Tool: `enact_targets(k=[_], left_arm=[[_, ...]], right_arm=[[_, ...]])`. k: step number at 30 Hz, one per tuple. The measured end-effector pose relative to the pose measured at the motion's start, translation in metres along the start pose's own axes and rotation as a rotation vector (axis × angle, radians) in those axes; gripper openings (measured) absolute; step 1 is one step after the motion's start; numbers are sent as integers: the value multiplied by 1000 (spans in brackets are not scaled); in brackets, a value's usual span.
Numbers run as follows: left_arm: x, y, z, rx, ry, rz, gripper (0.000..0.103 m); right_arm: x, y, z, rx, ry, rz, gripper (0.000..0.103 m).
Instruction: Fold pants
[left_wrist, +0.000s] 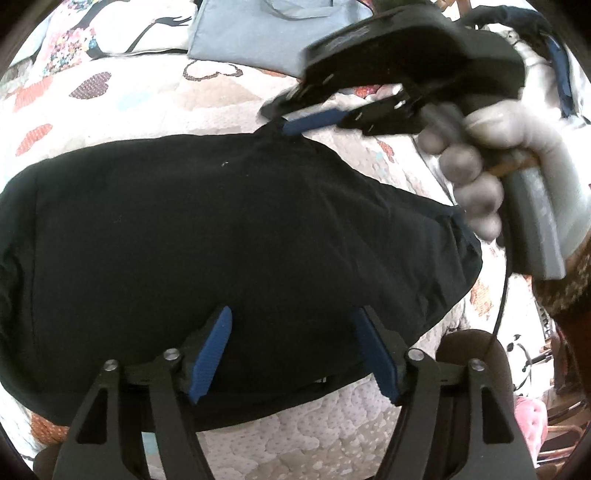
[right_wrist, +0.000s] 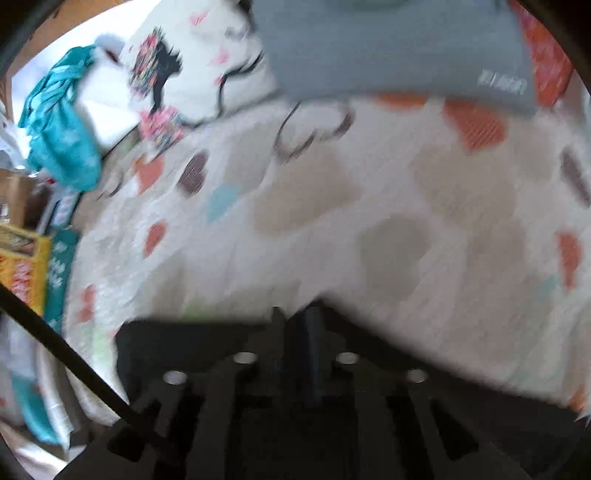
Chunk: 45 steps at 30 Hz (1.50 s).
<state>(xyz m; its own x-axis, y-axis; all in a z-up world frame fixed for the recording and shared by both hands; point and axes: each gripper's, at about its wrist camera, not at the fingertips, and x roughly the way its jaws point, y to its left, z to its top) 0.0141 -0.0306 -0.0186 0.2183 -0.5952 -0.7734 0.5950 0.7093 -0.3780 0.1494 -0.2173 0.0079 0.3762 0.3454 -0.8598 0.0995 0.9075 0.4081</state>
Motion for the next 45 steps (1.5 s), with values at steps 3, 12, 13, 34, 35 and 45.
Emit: enact_targets(k=[3,12,13,34,35,45], left_arm=[[-2,-5,2,18,24,24,69],[-51,-5,20,7,9,-6,69],[-52,-8,23,10,15,-8,69],[74,-175,93,306,200,-74,69],[88,-182,100,321,217,-71,69],[212,-243,140,481,374,-90,69]], right_arm=[[34,-8,5,1,39,-65,26],[-82,-52,-27,120,-237,89,38],[-106,-70,-49,139,-277,87,42],[-147,-249,-266,568,-438,160,57],[-146,-245,-263,547,-440,150,58],[-130,-237,-245,460,-458,112,64]])
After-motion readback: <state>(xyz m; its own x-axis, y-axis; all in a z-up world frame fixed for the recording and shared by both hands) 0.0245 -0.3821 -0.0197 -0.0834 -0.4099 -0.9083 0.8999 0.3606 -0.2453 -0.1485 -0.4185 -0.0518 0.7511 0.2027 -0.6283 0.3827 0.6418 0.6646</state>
